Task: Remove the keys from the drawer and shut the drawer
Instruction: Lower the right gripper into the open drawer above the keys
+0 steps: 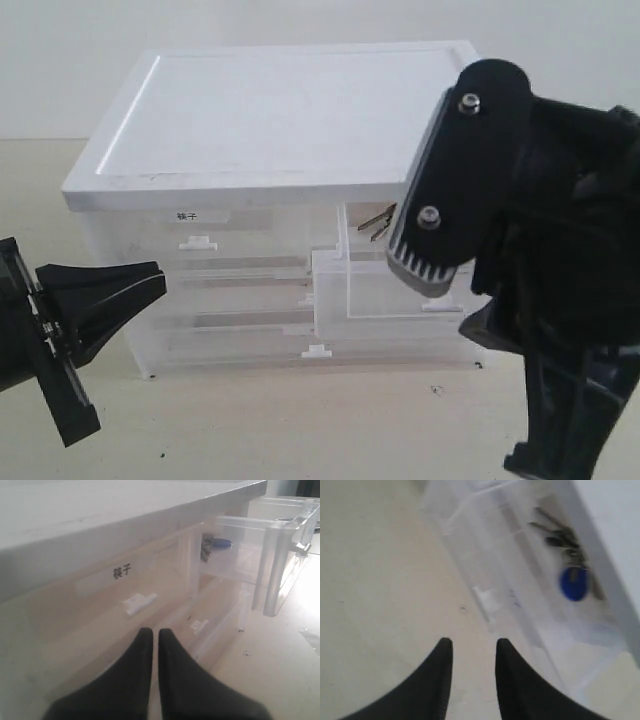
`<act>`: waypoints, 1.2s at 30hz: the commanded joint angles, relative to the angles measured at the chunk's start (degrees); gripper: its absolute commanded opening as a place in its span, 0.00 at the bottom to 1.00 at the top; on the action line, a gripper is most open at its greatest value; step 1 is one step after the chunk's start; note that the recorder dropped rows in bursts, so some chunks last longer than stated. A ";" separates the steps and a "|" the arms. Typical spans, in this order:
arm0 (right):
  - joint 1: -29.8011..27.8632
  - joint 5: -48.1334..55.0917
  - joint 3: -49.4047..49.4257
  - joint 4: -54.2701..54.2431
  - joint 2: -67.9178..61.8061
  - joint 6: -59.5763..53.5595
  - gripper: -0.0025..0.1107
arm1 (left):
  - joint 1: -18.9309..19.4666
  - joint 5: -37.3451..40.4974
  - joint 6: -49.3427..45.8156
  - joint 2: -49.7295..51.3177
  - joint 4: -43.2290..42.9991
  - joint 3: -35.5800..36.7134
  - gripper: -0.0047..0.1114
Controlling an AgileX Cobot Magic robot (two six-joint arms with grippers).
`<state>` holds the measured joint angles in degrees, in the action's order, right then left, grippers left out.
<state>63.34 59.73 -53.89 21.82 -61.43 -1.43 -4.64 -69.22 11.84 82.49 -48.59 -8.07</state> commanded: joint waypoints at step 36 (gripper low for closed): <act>-6.93 -2.19 -6.75 -13.30 -12.43 -26.11 0.02 | -0.11 -0.74 1.54 0.18 -2.64 -1.27 0.08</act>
<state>55.49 54.89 -60.40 12.61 -73.92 -25.63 -4.64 -69.34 12.83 82.49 -51.43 -9.13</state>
